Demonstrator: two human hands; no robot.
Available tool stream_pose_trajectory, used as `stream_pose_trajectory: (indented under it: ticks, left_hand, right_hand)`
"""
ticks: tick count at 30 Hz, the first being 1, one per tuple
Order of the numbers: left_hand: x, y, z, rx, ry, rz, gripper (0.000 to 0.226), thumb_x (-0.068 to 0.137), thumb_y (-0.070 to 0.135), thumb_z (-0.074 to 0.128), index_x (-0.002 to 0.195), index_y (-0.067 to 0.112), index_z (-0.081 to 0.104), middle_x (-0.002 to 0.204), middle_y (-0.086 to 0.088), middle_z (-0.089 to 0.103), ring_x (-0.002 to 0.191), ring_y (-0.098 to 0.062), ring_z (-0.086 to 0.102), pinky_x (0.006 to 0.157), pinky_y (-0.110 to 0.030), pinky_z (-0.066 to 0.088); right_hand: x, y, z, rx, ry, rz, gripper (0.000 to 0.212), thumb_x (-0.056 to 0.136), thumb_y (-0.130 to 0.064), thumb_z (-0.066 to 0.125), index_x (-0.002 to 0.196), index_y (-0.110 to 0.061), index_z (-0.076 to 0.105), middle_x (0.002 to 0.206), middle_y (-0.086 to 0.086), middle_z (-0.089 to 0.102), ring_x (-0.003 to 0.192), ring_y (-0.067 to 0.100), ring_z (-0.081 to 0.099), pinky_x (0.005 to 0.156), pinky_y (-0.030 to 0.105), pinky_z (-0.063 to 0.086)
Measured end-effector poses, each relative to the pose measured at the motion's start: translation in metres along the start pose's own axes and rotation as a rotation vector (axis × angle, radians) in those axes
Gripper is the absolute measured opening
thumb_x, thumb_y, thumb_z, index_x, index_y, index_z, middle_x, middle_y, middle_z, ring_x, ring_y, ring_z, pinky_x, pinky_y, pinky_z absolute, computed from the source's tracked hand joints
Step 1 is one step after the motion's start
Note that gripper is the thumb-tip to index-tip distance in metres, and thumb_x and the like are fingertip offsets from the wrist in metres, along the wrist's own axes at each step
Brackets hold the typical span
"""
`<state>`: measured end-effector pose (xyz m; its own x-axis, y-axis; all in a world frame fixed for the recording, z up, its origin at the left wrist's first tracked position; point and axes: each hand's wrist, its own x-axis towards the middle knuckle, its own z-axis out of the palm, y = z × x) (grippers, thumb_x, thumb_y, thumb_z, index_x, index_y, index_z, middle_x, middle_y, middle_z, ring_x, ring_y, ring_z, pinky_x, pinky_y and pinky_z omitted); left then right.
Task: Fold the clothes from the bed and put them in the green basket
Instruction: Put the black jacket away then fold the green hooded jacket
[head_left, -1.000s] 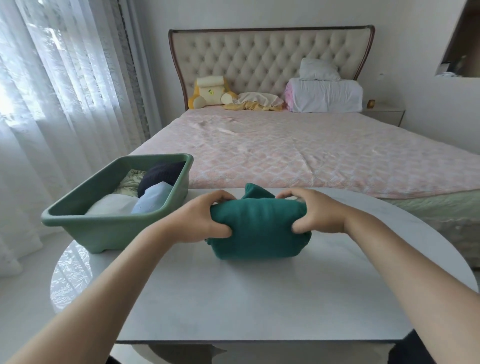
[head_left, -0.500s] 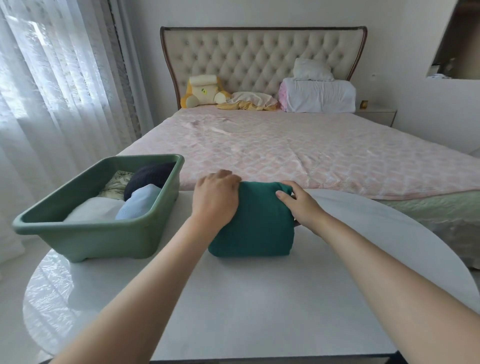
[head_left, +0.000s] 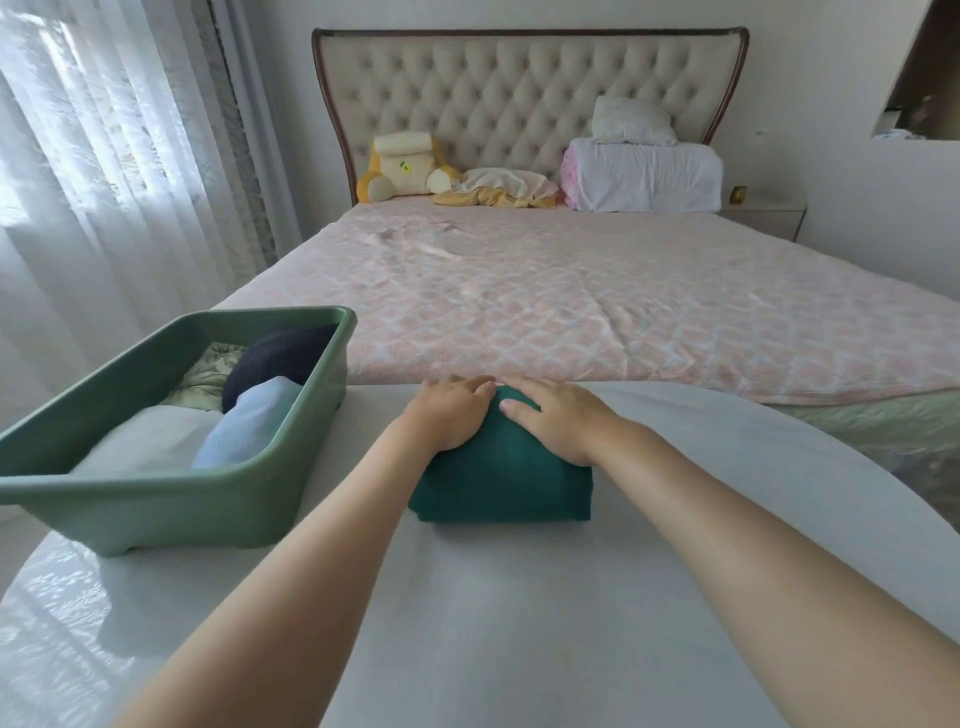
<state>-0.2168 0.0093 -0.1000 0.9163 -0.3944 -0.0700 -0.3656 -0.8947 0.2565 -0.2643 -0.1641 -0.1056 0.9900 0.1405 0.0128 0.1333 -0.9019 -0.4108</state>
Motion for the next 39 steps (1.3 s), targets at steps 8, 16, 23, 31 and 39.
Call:
stream_pose_trajectory:
  ticks: [8, 16, 23, 31, 39]
  left_hand:
    - [0.024, -0.025, 0.006, -0.549, -0.139, -0.138, 0.058, 0.091, 0.067, 0.035, 0.139, 0.041, 0.052, 0.138, 0.008, 0.056, 0.12, -0.017, 0.055, 0.11, -0.043, 0.038]
    - [0.016, -0.02, 0.014, -0.358, 0.136, -0.065, 0.049, 0.095, 0.061, 0.039, 0.13, 0.036, 0.062, 0.132, 0.006, 0.06, 0.124, -0.02, 0.05, 0.102, -0.037, 0.04]
    - [-0.04, -0.001, 0.03, -0.071, 0.479, 0.071, 0.04, 0.104, 0.034, 0.032, 0.135, 0.034, 0.057, 0.141, 0.012, 0.053, 0.131, -0.017, 0.041, 0.105, -0.036, 0.032]
    - [-0.039, 0.023, 0.018, -0.2, 0.245, -0.07, 0.041, 0.101, 0.042, 0.031, 0.133, 0.045, 0.057, 0.155, 0.014, 0.039, 0.144, -0.015, 0.028, 0.12, -0.046, 0.009]
    - [-0.021, -0.01, 0.005, -0.449, 0.008, 0.138, 0.047, 0.078, 0.074, 0.046, 0.121, 0.059, 0.059, 0.146, 0.026, 0.046, 0.144, -0.004, 0.03, 0.121, -0.042, 0.022]
  right_hand:
    - [0.023, 0.01, -0.004, 0.157, -0.131, 0.011, 0.061, 0.086, -0.077, 0.043, 0.144, -0.058, 0.038, 0.157, -0.013, 0.039, 0.143, 0.015, 0.036, 0.119, 0.04, 0.028]
    - [0.01, 0.001, -0.004, 0.14, -0.104, 0.073, 0.061, 0.087, -0.078, 0.043, 0.144, -0.058, 0.036, 0.157, -0.01, 0.038, 0.142, 0.017, 0.038, 0.115, 0.037, 0.031]
    - [-0.015, -0.007, 0.0, -0.012, -0.065, 0.208, 0.077, 0.081, -0.09, 0.015, 0.15, -0.057, 0.021, 0.157, 0.002, 0.038, 0.14, 0.03, 0.04, 0.114, 0.049, 0.031]
    - [-0.053, -0.024, 0.002, -0.138, -0.125, 0.255, 0.084, 0.083, -0.088, 0.008, 0.157, -0.047, 0.007, 0.15, 0.017, 0.04, 0.133, 0.038, 0.044, 0.105, 0.044, 0.039]
    - [-0.061, -0.027, 0.017, -0.203, -0.044, 0.08, 0.09, 0.087, -0.082, 0.015, 0.159, -0.03, 0.006, 0.168, 0.004, -0.009, 0.154, 0.024, 0.003, 0.12, 0.056, 0.017]
